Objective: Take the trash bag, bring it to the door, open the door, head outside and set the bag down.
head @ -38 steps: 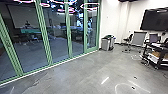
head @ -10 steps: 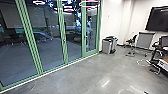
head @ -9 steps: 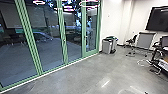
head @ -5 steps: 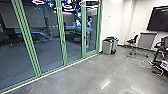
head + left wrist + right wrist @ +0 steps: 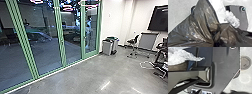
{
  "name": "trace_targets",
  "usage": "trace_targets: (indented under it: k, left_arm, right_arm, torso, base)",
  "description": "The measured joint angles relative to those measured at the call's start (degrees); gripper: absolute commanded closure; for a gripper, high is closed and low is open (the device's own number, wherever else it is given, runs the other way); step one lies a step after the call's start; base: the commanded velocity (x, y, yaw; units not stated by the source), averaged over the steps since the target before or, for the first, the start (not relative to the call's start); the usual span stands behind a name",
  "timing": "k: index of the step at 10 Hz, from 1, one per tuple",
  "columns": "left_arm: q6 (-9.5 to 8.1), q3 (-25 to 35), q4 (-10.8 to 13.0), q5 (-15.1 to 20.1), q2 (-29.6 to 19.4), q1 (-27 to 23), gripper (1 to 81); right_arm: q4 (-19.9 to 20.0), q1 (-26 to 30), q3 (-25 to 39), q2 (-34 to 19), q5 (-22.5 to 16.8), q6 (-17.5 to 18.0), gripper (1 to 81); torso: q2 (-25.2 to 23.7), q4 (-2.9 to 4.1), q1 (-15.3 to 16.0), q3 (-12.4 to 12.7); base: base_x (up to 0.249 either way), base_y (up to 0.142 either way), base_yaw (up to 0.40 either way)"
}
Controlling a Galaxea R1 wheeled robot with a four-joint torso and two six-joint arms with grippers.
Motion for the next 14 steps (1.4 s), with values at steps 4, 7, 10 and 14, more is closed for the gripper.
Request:
trace_targets:
  k: [4, 7, 10, 14]
  left_arm:
    - [-0.01, -0.01, 0.0, 0.05, -0.02, 0.0, 81.1]
    - [0.43, -0.01, 0.0, 0.05, 0.0, 0.0, 81.1]
    - [0.43, -0.01, 0.0, 0.05, 0.0, 0.0, 81.1]
    - [0.43, -0.01, 0.0, -0.01, 0.2, -0.01, 81.1]
  right_arm:
    - [0.0, -0.13, 0.0, -0.02, -0.02, 0.0, 1.0]
    - [0.0, -0.13, 0.0, -0.02, -0.05, 0.0, 1.0]
    - [0.0, -0.16, 0.0, -0.02, -0.05, 0.0, 1.0]
    - [0.0, -0.13, 0.0, -0.09, -0.06, 0.0, 1.0]
  torso:
    - [0.0, 0.0, 0.0, 0.0]
    - [0.0, 0.0, 0.0, 0.0]
    - [0.0, 0.0, 0.0, 0.0]
    - [0.0, 0.0, 0.0, 0.0]
  base:
    - [0.183, -0.072, 0.0]
    - [0.183, -0.078, 0.0]
    - [0.183, -0.081, 0.0]
    - [0.183, -0.018, 0.0]
